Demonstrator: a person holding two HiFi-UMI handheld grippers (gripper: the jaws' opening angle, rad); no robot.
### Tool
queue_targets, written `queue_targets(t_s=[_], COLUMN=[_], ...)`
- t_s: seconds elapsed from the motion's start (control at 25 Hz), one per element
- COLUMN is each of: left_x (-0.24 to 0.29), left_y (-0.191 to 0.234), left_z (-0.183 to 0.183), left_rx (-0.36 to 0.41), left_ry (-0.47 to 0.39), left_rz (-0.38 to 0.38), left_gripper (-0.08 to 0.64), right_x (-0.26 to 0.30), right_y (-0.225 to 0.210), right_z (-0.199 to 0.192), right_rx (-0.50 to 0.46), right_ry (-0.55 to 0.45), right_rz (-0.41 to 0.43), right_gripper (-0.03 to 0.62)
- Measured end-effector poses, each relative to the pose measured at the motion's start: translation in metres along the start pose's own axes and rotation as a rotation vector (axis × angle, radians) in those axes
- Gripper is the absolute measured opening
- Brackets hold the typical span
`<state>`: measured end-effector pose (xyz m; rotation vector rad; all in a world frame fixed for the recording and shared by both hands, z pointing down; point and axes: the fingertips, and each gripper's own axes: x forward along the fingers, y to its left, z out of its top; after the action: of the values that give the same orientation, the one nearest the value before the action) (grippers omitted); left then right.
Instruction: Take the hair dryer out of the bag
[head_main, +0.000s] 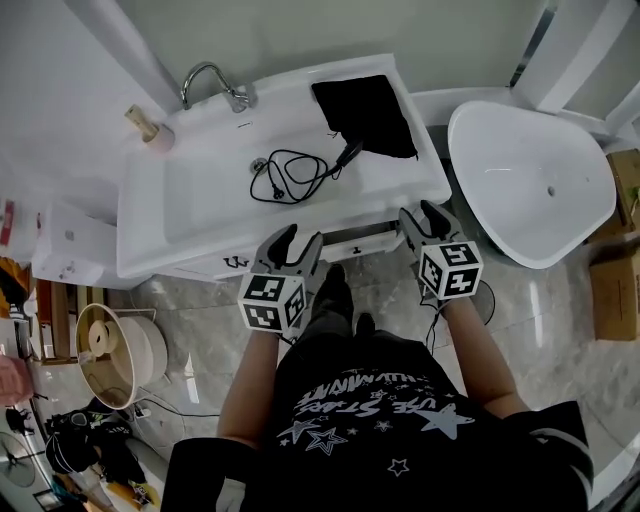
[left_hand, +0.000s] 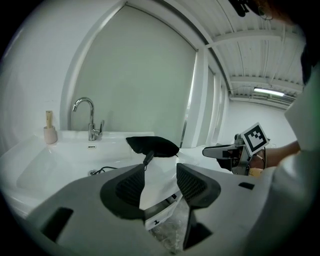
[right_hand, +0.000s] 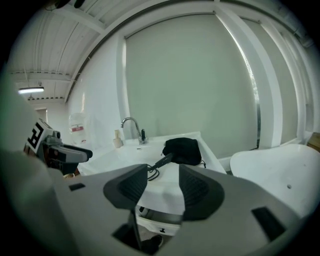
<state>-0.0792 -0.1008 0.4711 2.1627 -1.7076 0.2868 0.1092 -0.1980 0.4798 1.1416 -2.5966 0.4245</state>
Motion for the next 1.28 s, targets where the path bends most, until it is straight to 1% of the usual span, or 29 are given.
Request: queue_targets(t_s=[0.16,0.32,0.56,0.8,1.0,1.28], left_x=[0.033,0.073,0.128,0.174,0.213,0.247], left_y=[0.008,0.015,0.024,0.026,0.022,0.015], left_z=[0.003,0.013,0.027,0.030,0.026,0.015], left_rx=[-0.002,0.013,0.055,0.079,0.126,0.149], left_ry=[0.024,0.061,0.117,0.169,0.226,0.293], left_rz=[-0.056,-0.135,-0.234,-0.310,-0.377,-0.437], left_gripper=[0.236,0.274,0.304,0.305,0.307,0.316], right_x=[0.014,0.033,0.065,0.099,0.125,0.145], right_y=[-0.019,-0.038,-0.065,-0.089,-0.102,-0.111], right_z=[0.002,0.011,0.020,0.013,0.009,-0.004], right_rx=[0.013,0.040,0.047,0.019,-0.024,0.008], right_ry=[0.013,0.021,0.046,0.140,0.208,0.294], right_rz=[-0.045,-0.096,-0.158,-0.204,-0.224,-0.223], right_gripper=[0.210,0.210,0.210,0.201,0.199,0.196])
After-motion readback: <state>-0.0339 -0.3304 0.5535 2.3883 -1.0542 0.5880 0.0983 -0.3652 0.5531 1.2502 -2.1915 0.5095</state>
